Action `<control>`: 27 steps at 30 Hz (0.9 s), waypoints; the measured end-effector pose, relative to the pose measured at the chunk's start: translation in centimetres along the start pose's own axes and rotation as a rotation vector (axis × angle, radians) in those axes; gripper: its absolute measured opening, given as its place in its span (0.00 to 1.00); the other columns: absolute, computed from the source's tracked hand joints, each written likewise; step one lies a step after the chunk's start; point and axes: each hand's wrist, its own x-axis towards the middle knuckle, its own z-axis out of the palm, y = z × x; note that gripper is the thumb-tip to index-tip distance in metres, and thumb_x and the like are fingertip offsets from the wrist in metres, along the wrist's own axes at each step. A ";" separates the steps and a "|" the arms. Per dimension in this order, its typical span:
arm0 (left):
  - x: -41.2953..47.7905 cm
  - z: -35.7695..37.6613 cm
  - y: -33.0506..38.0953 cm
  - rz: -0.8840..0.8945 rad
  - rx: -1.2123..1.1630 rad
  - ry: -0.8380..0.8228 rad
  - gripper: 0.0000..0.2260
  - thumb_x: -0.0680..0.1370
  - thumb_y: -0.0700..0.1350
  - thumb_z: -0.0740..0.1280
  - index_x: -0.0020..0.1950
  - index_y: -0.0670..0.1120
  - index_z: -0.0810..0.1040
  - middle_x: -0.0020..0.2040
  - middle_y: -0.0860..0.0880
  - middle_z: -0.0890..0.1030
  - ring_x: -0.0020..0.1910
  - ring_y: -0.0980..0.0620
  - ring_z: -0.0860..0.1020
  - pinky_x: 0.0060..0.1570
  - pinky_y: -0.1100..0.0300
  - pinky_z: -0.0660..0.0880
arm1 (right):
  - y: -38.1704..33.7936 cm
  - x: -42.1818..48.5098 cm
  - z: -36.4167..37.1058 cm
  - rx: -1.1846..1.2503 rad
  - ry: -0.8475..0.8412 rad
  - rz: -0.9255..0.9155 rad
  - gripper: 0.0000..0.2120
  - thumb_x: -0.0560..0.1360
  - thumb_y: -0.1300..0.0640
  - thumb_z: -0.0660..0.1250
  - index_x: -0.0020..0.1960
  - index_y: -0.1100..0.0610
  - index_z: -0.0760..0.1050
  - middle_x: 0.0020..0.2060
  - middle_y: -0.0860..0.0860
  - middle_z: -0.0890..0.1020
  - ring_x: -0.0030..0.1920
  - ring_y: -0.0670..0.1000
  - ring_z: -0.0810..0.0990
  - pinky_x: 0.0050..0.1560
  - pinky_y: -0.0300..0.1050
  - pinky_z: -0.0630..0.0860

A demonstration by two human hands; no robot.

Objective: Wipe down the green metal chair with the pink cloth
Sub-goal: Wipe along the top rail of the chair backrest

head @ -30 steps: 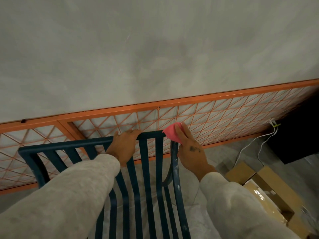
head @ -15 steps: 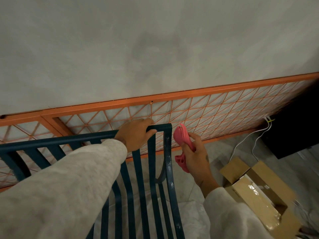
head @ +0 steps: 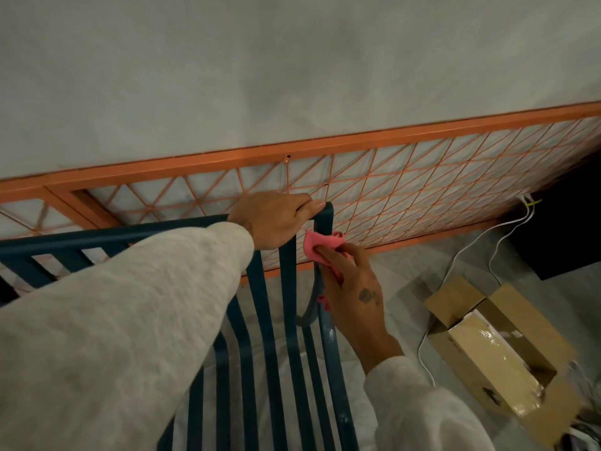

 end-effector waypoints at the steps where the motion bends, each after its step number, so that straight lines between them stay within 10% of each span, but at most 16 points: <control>1: 0.0 0.0 0.0 0.001 0.003 0.005 0.25 0.77 0.69 0.39 0.47 0.59 0.72 0.45 0.54 0.81 0.42 0.50 0.78 0.47 0.48 0.76 | 0.4 -0.6 0.3 0.031 -0.028 0.023 0.17 0.79 0.52 0.64 0.67 0.48 0.76 0.66 0.53 0.73 0.52 0.47 0.77 0.39 0.22 0.74; 9: 0.0 -0.2 0.1 0.024 -0.020 0.038 0.21 0.79 0.66 0.42 0.37 0.59 0.66 0.35 0.57 0.74 0.36 0.54 0.74 0.40 0.54 0.72 | -0.8 1.5 0.0 0.104 0.046 0.034 0.17 0.79 0.55 0.64 0.67 0.52 0.76 0.61 0.54 0.76 0.48 0.46 0.78 0.40 0.23 0.74; 17: -0.2 -0.3 0.3 0.028 -0.024 0.043 0.21 0.80 0.65 0.43 0.37 0.57 0.67 0.33 0.58 0.71 0.33 0.57 0.71 0.41 0.54 0.71 | 2.5 -1.3 0.4 -0.296 -0.037 -0.202 0.12 0.73 0.33 0.57 0.55 0.21 0.67 0.60 0.50 0.78 0.56 0.56 0.81 0.47 0.57 0.84; 23: -0.1 -0.4 0.2 0.030 -0.024 0.021 0.23 0.80 0.65 0.43 0.40 0.55 0.70 0.38 0.55 0.77 0.40 0.50 0.76 0.42 0.54 0.68 | -1.2 1.6 -1.7 -0.419 0.059 -0.407 0.20 0.77 0.62 0.69 0.67 0.51 0.76 0.66 0.57 0.76 0.57 0.62 0.78 0.55 0.54 0.80; 27: -0.1 -0.5 0.2 0.024 -0.023 0.002 0.24 0.80 0.66 0.42 0.44 0.55 0.72 0.40 0.53 0.78 0.42 0.50 0.77 0.43 0.54 0.68 | -1.8 2.9 -1.4 -0.755 -0.103 -0.525 0.23 0.73 0.65 0.63 0.66 0.53 0.77 0.67 0.54 0.74 0.53 0.59 0.76 0.51 0.52 0.77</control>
